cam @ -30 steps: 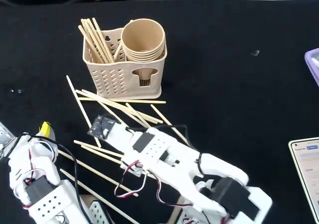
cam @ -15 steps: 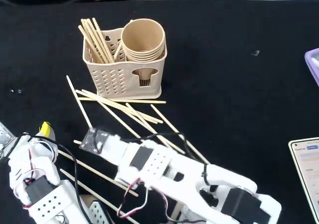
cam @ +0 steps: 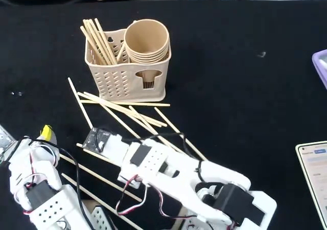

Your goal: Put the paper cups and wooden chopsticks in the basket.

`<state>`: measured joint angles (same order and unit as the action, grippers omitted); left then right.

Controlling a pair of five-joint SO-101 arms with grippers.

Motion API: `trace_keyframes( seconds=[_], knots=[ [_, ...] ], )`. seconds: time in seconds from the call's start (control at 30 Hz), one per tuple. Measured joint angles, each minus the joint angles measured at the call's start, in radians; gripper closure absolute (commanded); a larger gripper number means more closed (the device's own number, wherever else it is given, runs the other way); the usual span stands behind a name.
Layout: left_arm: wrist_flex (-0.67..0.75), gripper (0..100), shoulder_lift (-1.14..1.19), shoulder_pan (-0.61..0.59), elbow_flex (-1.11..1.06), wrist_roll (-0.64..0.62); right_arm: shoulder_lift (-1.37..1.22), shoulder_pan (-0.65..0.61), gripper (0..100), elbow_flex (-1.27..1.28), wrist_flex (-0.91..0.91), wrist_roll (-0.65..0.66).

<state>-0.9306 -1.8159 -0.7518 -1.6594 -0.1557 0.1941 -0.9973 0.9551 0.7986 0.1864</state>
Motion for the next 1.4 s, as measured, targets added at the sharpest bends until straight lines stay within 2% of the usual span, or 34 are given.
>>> trace_keyframes(
  seconds=[0.2, 0.4, 0.6, 0.8, 0.93, 1.1, 1.23, 1.4],
  knots=[
    [0.000, 72, 0.000, 0.000, 0.000, 0.000, -0.005, -0.041, 98.8, -0.018, 0.055, 0.012],
    [0.000, 72, 0.000, 0.000, 0.000, 0.000, 0.181, -0.041, 98.8, 0.003, 0.178, 0.058],
    [0.000, 72, 0.000, 0.000, 0.000, 0.000, 0.493, 0.114, 98.8, 0.002, 0.275, 0.143],
    [0.000, 72, 0.000, 0.000, 0.000, 0.000, 0.750, 0.196, 98.8, -0.092, 0.262, 0.158],
    [0.000, 72, 0.000, 0.000, 0.000, 0.000, 0.816, 0.233, 98.7, -0.147, 0.055, 0.114],
    [0.000, 72, 0.000, 0.000, 0.000, 0.000, 0.790, 0.284, 98.8, -0.147, -0.414, -0.018],
    [0.000, 72, 0.000, 0.000, 0.000, 0.000, 0.663, 0.327, 98.8, -0.150, -0.772, -0.051],
    [0.000, 72, 0.000, 0.000, 0.000, 0.000, 0.402, 0.376, 98.8, -0.258, -0.982, -0.052]
  ],
)
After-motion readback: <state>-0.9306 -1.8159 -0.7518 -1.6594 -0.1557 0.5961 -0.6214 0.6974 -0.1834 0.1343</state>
